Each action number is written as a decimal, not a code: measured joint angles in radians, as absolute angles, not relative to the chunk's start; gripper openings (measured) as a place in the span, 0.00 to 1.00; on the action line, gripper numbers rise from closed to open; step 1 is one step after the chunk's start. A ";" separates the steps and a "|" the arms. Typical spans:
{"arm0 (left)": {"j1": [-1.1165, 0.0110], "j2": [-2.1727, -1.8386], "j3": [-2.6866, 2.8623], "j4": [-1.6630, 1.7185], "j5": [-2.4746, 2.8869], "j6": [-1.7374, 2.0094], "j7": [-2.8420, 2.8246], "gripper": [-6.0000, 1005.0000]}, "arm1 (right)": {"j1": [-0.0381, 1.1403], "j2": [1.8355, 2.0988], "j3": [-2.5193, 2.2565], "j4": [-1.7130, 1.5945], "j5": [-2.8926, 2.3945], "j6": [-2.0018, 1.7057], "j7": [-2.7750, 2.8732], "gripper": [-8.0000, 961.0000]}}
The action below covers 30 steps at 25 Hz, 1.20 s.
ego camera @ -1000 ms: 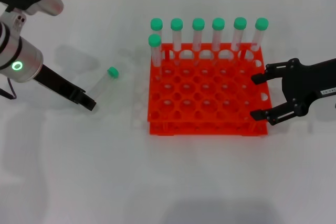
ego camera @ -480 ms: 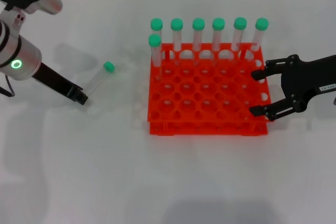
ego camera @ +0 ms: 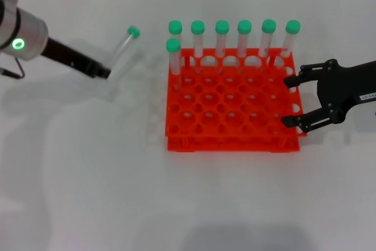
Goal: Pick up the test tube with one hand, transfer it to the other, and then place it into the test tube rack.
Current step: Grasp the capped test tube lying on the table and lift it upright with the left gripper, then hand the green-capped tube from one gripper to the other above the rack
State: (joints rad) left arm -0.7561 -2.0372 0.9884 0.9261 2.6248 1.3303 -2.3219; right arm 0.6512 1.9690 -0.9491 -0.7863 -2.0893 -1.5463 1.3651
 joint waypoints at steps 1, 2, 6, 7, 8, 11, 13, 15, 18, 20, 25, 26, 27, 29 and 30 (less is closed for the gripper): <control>-0.746 -2.038 0.988 0.951 2.600 1.328 -2.303 0.20 | 0.651 1.970 -0.942 -0.787 -2.089 -1.546 1.364 0.90; -0.732 -2.039 0.988 0.976 2.553 1.323 -2.272 0.20 | 0.651 1.971 -0.939 -0.787 -2.088 -1.546 1.364 0.90; -0.695 -2.037 0.984 1.019 2.373 1.285 -2.151 0.20 | 0.647 1.973 -0.935 -0.788 -2.077 -1.547 1.360 0.90; -0.683 -2.035 0.984 1.028 2.317 1.271 -2.114 0.20 | 0.646 1.974 -0.935 -0.788 -2.074 -1.547 1.359 0.90; -0.674 -2.033 0.984 1.033 2.262 1.262 -2.077 0.20 | 0.644 1.974 -0.934 -0.788 -2.071 -1.547 1.358 0.90; -0.656 -2.028 0.975 1.032 2.119 1.252 -1.966 0.20 | 0.642 1.979 -0.934 -0.788 -2.060 -1.544 1.350 0.90; -0.654 -2.027 0.957 1.009 2.026 1.256 -1.893 0.21 | 0.641 1.982 -0.933 -0.788 -2.053 -1.543 1.344 0.90; -0.666 -2.019 0.948 0.963 1.944 1.266 -1.829 0.21 | 0.641 1.985 -0.932 -0.788 -2.046 -1.541 1.338 0.91; -0.725 -1.990 0.947 0.822 1.877 1.285 -1.764 0.21 | 0.641 1.987 -0.932 -0.787 -2.033 -1.540 1.329 0.90; -0.782 -1.965 0.947 0.705 1.865 1.304 -1.728 0.21 | 0.643 1.988 -0.932 -0.787 -2.024 -1.539 1.326 0.90; -0.879 -1.947 0.954 0.556 1.881 1.395 -1.619 0.21 | 0.641 1.987 -0.933 -0.787 -1.998 -1.538 1.315 0.90; -0.893 -1.949 0.956 0.550 1.898 1.415 -1.612 0.21 | 0.641 1.985 -0.933 -0.787 -1.996 -1.538 1.314 0.90; -0.904 -1.952 0.956 0.548 1.919 1.433 -1.610 0.21 | 0.641 1.984 -0.933 -0.788 -1.995 -1.538 1.314 0.90; -0.918 -1.957 0.956 0.546 1.961 1.456 -1.611 0.21 | 0.641 1.984 -0.933 -0.788 -1.995 -1.539 1.314 0.90; -0.924 -1.960 0.956 0.546 1.983 1.464 -1.612 0.22 | 0.640 1.983 -0.933 -0.788 -1.995 -1.539 1.314 0.90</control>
